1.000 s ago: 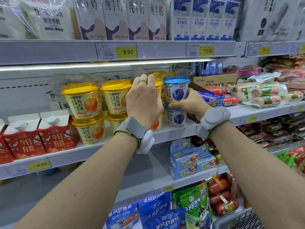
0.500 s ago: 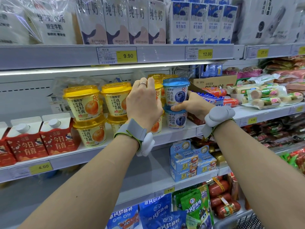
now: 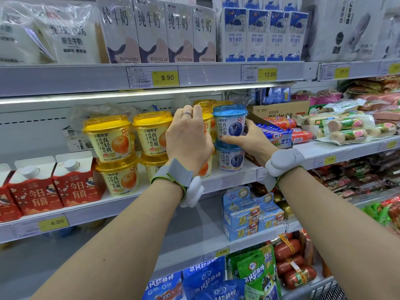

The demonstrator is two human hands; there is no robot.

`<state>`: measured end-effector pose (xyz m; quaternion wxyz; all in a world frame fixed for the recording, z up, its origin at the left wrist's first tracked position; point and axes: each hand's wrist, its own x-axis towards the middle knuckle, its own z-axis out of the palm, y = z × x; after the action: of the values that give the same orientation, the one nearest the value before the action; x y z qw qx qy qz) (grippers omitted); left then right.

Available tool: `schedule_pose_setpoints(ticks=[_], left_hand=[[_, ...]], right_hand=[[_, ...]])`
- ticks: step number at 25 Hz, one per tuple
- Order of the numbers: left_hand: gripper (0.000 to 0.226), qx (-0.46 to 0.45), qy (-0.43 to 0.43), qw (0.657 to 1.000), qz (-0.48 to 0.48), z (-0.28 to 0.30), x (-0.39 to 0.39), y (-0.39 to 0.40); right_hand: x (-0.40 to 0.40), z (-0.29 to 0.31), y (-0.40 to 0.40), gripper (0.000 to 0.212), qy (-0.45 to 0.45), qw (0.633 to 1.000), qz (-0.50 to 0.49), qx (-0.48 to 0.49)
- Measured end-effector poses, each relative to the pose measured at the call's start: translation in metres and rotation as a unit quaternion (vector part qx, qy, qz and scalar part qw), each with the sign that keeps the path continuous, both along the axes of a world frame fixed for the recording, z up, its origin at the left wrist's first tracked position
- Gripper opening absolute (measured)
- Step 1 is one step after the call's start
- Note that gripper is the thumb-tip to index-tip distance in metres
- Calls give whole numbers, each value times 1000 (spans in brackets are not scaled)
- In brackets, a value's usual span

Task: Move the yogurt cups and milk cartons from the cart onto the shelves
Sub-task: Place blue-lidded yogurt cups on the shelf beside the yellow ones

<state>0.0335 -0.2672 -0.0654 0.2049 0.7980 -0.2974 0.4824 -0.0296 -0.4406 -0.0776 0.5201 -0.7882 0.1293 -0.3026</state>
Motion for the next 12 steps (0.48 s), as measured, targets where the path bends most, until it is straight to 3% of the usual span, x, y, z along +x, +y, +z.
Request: schedule_pose_setpoints(ticks=[9, 12], left_hand=[[40, 2, -2, 1000, -4, 0, 0, 0], [40, 4, 1, 1000, -7, 0, -1, 0]], right_hand=[[2, -7, -1, 72, -16, 1000, -20, -8], [1, -11, 1, 87, -9, 1000, -22, -16]])
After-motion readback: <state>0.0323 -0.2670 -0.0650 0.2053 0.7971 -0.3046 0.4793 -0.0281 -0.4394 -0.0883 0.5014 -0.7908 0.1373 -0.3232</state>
